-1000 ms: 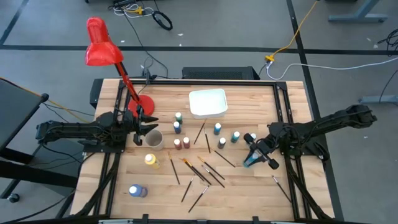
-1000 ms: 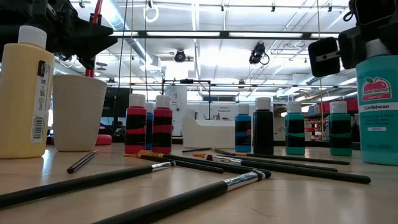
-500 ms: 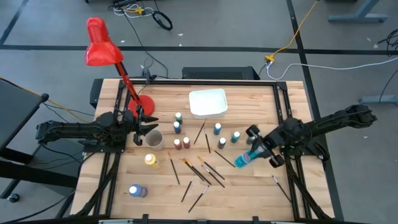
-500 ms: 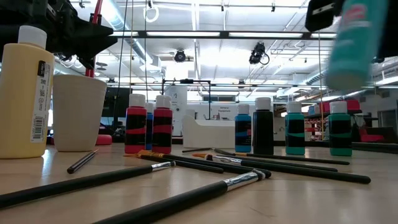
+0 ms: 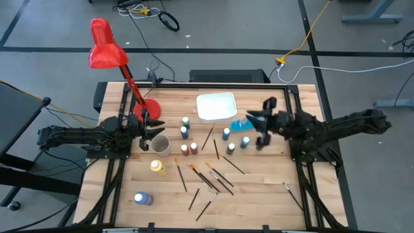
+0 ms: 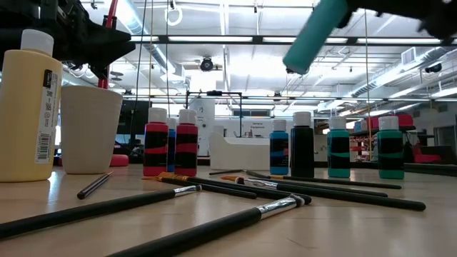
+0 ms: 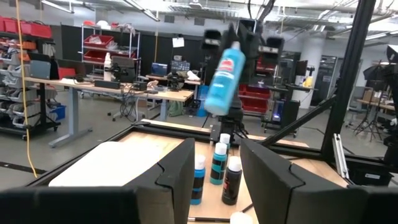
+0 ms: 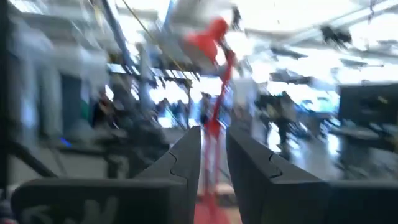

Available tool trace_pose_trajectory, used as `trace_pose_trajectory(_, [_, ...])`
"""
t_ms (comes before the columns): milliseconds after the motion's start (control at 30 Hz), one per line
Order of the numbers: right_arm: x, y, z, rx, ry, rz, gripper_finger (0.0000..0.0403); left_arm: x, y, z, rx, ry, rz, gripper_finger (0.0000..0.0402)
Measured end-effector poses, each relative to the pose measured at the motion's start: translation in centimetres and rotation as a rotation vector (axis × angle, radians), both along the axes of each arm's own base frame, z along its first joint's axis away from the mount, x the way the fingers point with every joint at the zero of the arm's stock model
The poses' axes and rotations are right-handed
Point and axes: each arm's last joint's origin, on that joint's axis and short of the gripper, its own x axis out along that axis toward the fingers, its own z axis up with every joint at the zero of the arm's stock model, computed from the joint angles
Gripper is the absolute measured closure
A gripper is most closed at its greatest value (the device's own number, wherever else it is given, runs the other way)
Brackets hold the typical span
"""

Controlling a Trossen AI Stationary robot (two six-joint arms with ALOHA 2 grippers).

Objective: Pick & Place Paint Supplies
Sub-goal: Put the large light blue paint bottle into the white bin

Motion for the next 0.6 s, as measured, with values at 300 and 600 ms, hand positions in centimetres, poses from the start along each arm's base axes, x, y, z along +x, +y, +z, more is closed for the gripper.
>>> trace_pose_trajectory(300, [8.3,-6.0,0.2,0.107,0.269,-0.364,0.0326,0.0,0.0,0.0,-0.008,-0.006,-0.003,0.0262])
trace_pose_trajectory(600, [11.6,-13.3,-5.7,0.298,0.355,-0.469,0.0326,0.0,0.0,0.0,-0.022,-0.008,-0.006,0.0262])
